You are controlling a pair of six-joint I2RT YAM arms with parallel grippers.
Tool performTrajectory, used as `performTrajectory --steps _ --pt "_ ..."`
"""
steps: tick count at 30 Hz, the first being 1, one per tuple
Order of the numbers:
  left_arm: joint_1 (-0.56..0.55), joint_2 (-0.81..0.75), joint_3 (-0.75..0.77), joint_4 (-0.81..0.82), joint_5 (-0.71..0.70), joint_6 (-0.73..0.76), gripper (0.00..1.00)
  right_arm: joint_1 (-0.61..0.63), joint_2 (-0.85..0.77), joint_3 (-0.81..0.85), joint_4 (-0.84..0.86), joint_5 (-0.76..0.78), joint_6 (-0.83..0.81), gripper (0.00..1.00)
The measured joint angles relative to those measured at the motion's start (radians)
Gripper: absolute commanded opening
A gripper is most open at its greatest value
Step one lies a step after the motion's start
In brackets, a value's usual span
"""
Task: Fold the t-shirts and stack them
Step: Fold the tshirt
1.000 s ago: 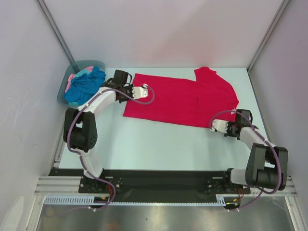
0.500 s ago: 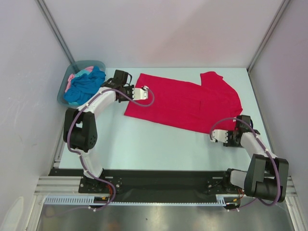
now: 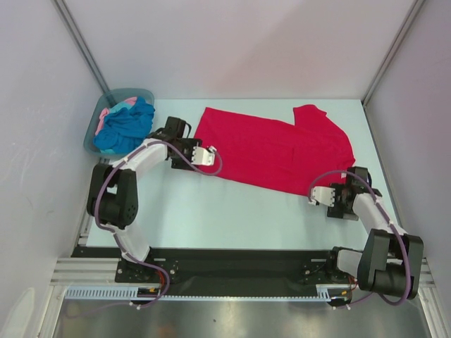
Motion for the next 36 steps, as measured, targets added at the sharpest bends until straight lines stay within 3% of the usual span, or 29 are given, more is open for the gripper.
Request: performTrajectory --steps 12,28,36 --pt "0.001 -0.163 -0.161 -0.012 0.103 0.130 0.65 0.008 0.148 0.140 0.228 0.060 0.093 0.72" --pt "0.000 -0.050 -0.233 0.132 0.089 0.149 0.60 0.091 0.299 0.370 0.399 0.148 0.249 0.72" --pt "0.000 -0.019 -0.233 0.174 0.083 0.164 0.45 0.112 0.332 0.390 0.415 0.173 0.267 0.71"
